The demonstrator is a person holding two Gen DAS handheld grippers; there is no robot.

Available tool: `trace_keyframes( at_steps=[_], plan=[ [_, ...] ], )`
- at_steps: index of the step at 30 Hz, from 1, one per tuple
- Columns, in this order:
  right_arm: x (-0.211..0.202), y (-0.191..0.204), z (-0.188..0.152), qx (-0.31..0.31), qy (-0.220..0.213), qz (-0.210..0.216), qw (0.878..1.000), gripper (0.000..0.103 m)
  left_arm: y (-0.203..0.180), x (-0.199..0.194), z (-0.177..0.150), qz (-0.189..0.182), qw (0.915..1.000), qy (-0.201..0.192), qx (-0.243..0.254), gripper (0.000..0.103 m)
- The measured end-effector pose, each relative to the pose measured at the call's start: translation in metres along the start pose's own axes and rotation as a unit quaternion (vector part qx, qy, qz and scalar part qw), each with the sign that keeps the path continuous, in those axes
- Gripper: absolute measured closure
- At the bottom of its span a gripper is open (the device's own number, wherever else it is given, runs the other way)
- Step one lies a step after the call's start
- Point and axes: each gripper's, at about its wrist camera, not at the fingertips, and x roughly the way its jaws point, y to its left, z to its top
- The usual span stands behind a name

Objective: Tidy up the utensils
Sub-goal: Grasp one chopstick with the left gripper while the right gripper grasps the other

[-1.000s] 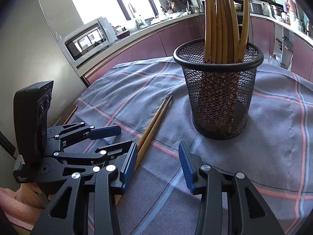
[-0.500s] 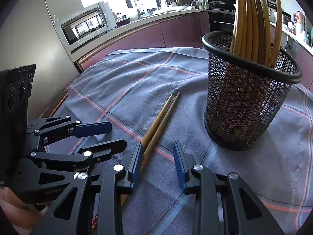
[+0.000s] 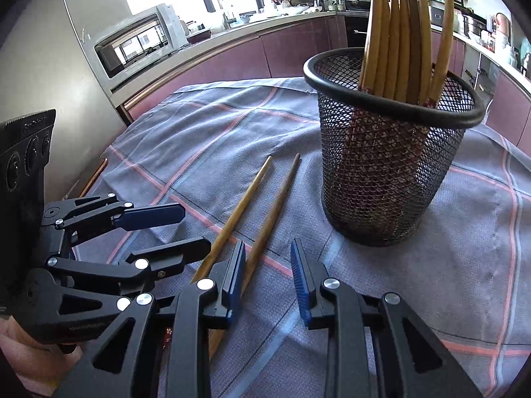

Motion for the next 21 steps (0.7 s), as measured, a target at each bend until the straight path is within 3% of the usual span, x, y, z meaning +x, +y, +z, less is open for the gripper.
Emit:
trace_keyframes(
  at_steps=[8,21],
  plan=[
    [0.000,-0.004,0.003,0.005,0.001,-0.004,1.000,0.077,-0.003,0.009,0.005,0.003,0.9999,0.009,0.007,0.059],
    [0.014,-0.001,0.017,-0.001,-0.001,-0.024,1.000,0.080,0.002,0.018,0.017,0.013,0.9997,0.020,0.004,0.070]
  ],
)
